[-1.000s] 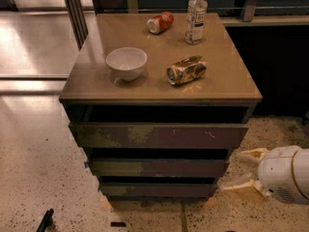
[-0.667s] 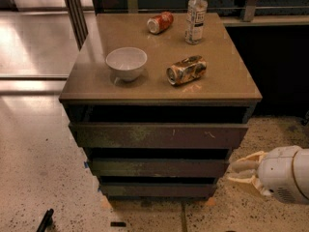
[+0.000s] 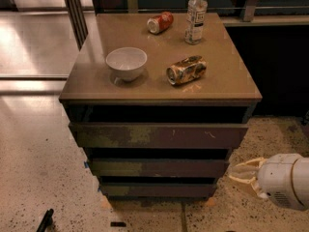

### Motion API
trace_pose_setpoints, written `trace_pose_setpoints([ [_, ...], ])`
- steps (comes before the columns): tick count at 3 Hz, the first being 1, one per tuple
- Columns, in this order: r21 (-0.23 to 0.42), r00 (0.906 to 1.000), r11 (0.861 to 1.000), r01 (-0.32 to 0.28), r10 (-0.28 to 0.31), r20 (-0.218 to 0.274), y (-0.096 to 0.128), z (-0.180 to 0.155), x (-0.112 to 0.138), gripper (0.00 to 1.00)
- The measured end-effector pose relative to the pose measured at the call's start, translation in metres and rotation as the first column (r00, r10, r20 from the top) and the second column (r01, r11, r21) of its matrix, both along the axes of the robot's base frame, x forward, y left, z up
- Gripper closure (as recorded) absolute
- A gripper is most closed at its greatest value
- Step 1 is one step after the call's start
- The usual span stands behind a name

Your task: Open middle drawer

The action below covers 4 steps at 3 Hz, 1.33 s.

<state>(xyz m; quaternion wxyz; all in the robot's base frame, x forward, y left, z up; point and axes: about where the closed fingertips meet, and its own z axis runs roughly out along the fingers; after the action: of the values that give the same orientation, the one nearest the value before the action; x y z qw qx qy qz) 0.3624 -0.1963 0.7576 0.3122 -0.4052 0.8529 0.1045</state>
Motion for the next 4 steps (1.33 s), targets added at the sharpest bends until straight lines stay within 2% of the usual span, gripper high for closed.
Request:
trace_pose_setpoints([
  [1,0.104,0.9958,0.99,0.092,-0.092,-0.004,0.01,-0.059,-0.018,1.0],
  [2,0.239,0.9815,0.954,0.179,-0.19,0.022,0.025,-0.109,-0.021,1.0],
  [3,0.316,0.9434,0.915,0.249,-0.303,0.135,0.017,-0.123,0.001,1.0],
  [4,0.33,0.9152,0.903,0.275,-0.351,0.198,0.011,-0.13,0.007,1.0],
])
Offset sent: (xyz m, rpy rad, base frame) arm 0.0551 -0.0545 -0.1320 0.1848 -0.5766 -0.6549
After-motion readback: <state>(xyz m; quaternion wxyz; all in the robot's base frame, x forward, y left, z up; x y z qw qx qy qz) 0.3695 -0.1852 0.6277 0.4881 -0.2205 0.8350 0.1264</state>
